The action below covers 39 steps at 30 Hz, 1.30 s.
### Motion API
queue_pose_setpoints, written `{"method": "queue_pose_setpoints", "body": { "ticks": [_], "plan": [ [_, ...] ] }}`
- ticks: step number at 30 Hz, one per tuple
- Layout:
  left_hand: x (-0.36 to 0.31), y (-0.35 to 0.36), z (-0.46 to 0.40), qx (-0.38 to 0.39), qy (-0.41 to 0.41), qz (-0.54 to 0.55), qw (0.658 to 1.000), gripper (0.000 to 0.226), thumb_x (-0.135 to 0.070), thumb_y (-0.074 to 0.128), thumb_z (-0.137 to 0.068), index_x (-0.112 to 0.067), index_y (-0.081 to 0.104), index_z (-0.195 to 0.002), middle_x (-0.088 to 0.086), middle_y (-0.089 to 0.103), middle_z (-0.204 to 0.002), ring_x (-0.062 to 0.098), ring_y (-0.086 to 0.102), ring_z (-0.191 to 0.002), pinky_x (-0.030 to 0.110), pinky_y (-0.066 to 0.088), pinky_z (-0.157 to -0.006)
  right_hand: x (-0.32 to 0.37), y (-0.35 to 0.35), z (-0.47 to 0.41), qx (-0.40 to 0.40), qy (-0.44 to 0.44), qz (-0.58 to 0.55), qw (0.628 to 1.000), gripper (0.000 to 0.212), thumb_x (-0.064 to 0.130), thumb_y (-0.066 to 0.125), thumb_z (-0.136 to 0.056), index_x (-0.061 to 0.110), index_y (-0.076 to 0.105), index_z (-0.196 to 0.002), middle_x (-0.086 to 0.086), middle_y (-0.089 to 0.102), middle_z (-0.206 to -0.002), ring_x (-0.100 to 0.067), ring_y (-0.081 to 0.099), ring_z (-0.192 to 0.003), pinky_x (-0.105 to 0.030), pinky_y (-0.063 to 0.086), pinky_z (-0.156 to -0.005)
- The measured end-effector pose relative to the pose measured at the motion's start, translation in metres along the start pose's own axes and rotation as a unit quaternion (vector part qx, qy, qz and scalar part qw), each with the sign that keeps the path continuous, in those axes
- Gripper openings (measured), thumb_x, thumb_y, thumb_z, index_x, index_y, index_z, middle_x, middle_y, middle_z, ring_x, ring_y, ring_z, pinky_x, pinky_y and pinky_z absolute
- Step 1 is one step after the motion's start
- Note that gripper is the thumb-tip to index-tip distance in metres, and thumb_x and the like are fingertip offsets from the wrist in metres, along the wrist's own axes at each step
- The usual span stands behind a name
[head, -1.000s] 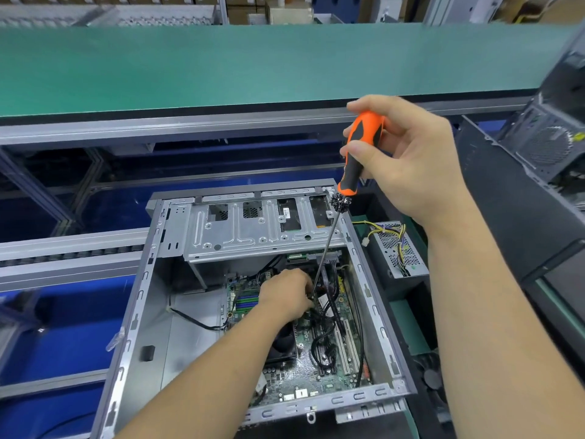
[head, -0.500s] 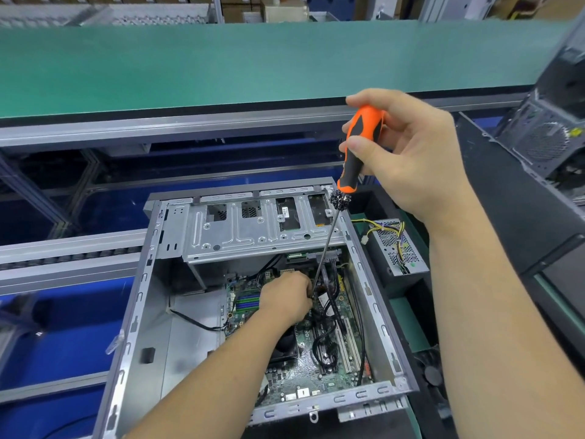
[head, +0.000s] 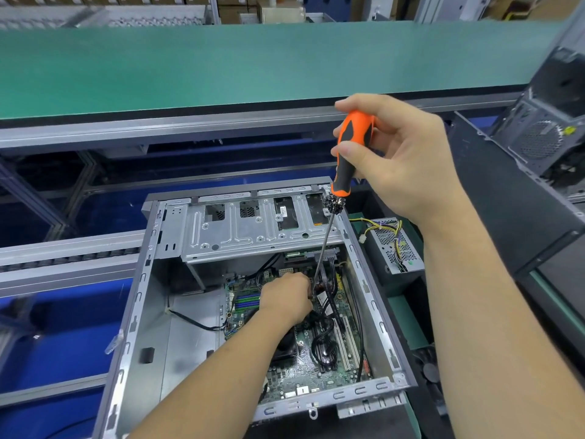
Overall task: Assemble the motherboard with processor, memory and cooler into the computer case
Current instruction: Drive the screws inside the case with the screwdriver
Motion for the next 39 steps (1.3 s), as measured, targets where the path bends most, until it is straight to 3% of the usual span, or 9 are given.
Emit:
{"method": "queue_pose_setpoints", "body": {
  "ticks": [6,15,21,26,29,34,39],
  "plan": [
    [0.002,0.003,-0.001,-0.005,-0.006,-0.001,1.0,0.026,-0.023,0.066,-0.085,-0.02,0.045,-0.07,0.002,0.059,-0.086,0.027,0.061,-0.075,0.033,0.045,-0.064,0.001,-0.001,0.0,-0.005,-0.003,-0.005,1.0,0.037,0.013,0.068,-0.088,0.034,0.061,-0.118,-0.013,0.068,-0.1,-0.037,0.068,-0.094,-0.049,0.059,-0.079],
    [0.003,0.004,-0.001,-0.006,-0.002,0.005,1.0,0.023,-0.028,0.065,-0.088,-0.019,0.05,-0.074,-0.001,0.056,-0.078,0.024,0.059,-0.07,0.031,0.041,-0.062,0.001,0.0,0.001,0.006,-0.006,-0.009,1.0,0.038,0.008,0.069,-0.089,0.033,0.062,-0.117,-0.014,0.068,-0.098,-0.036,0.068,-0.093,-0.049,0.059,-0.08],
    [0.001,0.003,0.0,-0.011,0.007,-0.013,1.0,0.019,-0.03,0.065,-0.09,-0.017,0.055,-0.079,0.001,0.059,-0.085,0.027,0.061,-0.076,0.033,0.045,-0.065,0.009,0.002,0.002,0.046,-0.001,-0.043,0.998,0.035,0.001,0.069,-0.088,0.024,0.064,-0.114,-0.011,0.069,-0.102,-0.021,0.072,-0.097,-0.041,0.061,-0.085],
    [-0.002,0.002,0.001,-0.014,0.019,-0.041,0.999,0.014,-0.026,0.064,-0.09,-0.014,0.062,-0.082,0.002,0.065,-0.088,0.026,0.064,-0.077,0.032,0.046,-0.062,0.015,0.011,0.004,0.065,-0.007,-0.043,0.997,0.035,0.0,0.075,-0.085,0.018,0.067,-0.113,-0.016,0.07,-0.1,-0.029,0.07,-0.095,-0.039,0.061,-0.081],
    [-0.002,0.002,0.002,-0.024,0.015,-0.028,0.999,0.017,-0.026,0.065,-0.089,-0.015,0.057,-0.077,0.003,0.064,-0.087,0.027,0.063,-0.079,0.033,0.046,-0.063,0.017,0.01,0.004,0.067,-0.002,-0.046,0.997,0.036,0.002,0.078,-0.083,0.019,0.068,-0.113,-0.007,0.071,-0.098,-0.027,0.07,-0.092,-0.034,0.061,-0.078],
    [0.001,0.004,0.002,-0.031,-0.003,0.009,0.999,0.032,-0.026,0.063,-0.088,-0.022,0.044,-0.063,0.001,0.061,-0.088,0.026,0.061,-0.085,0.031,0.043,-0.064,0.019,0.007,0.0,0.082,0.007,-0.048,0.995,0.042,0.0,0.078,-0.082,0.02,0.066,-0.118,-0.003,0.071,-0.102,-0.026,0.071,-0.097,-0.04,0.061,-0.082],
    [0.0,0.003,0.003,-0.025,-0.005,0.008,1.0,0.023,-0.025,0.065,-0.087,-0.019,0.049,-0.072,0.003,0.061,-0.094,0.028,0.061,-0.09,0.034,0.047,-0.068,0.02,0.006,-0.003,0.119,0.039,-0.059,0.99,0.046,-0.007,0.069,-0.086,0.019,0.057,-0.121,-0.016,0.072,-0.106,-0.014,0.072,-0.1,-0.03,0.059,-0.088]
  ]
}}
Point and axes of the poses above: each hand's wrist, its own z-axis away from the middle knuckle, its own y-axis out of the palm, x = y × z, the point moved 3 cm from there along -z, towards the middle knuckle
